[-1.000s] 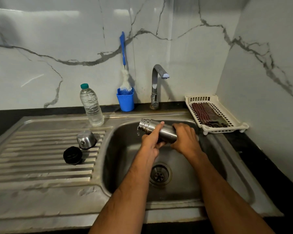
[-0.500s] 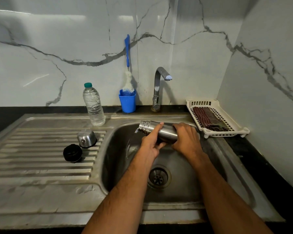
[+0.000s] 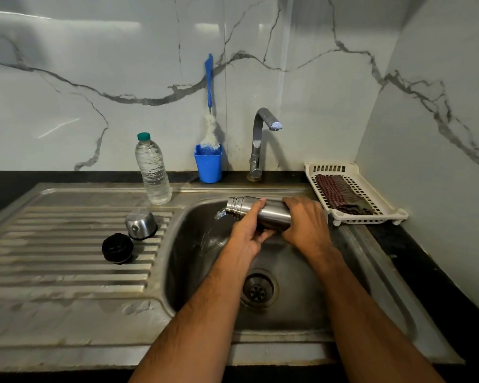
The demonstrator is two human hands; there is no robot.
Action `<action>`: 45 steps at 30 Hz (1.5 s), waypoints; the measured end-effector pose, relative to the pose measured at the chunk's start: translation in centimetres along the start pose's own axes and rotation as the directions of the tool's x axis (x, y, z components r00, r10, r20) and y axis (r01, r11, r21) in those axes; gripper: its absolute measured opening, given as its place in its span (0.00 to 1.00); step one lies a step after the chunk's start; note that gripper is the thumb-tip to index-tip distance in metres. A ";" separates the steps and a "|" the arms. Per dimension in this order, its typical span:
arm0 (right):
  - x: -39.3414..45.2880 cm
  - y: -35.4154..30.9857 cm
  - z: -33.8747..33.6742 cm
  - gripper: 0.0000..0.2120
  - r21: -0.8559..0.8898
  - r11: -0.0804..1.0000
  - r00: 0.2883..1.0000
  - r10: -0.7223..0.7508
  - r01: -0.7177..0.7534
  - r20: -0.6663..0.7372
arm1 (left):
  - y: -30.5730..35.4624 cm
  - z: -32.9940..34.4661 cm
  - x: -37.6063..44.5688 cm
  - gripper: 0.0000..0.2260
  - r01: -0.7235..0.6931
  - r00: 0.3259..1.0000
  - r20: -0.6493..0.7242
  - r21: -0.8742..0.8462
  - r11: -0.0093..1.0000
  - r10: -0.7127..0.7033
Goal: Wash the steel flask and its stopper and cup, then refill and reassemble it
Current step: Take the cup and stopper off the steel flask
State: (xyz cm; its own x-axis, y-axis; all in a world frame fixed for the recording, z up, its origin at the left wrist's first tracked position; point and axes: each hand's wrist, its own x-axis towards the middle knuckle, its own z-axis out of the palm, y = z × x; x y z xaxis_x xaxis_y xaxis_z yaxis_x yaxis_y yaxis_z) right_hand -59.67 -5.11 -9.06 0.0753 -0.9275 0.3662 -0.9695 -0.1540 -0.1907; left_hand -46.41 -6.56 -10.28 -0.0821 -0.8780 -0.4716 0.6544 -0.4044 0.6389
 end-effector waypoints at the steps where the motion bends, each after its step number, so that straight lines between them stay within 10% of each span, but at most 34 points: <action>1: 0.0 0.0 0.0 0.36 0.004 1.000 1.000 0.000 0.000 0.001 | 0.0 0.0 0.0 0.24 -0.002 1.000 0.001 -0.002 1.000 0.002; 45: 0.4 -0.5 -0.8 0.35 -0.028 0.996 0.987 -0.085 0.082 -0.139 | 0.1 0.5 -0.7 0.21 0.026 0.998 0.052 -0.175 0.984 -0.017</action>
State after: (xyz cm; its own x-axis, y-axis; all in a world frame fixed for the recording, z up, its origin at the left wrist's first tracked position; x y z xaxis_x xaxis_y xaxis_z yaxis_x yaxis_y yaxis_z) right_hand -59.36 -5.14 -8.06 0.1245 -0.8546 0.5042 -0.9662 -0.2201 -0.1344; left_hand -46.64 -6.07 -9.58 -0.1323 -0.8833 -0.4498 0.7735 -0.3757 0.5104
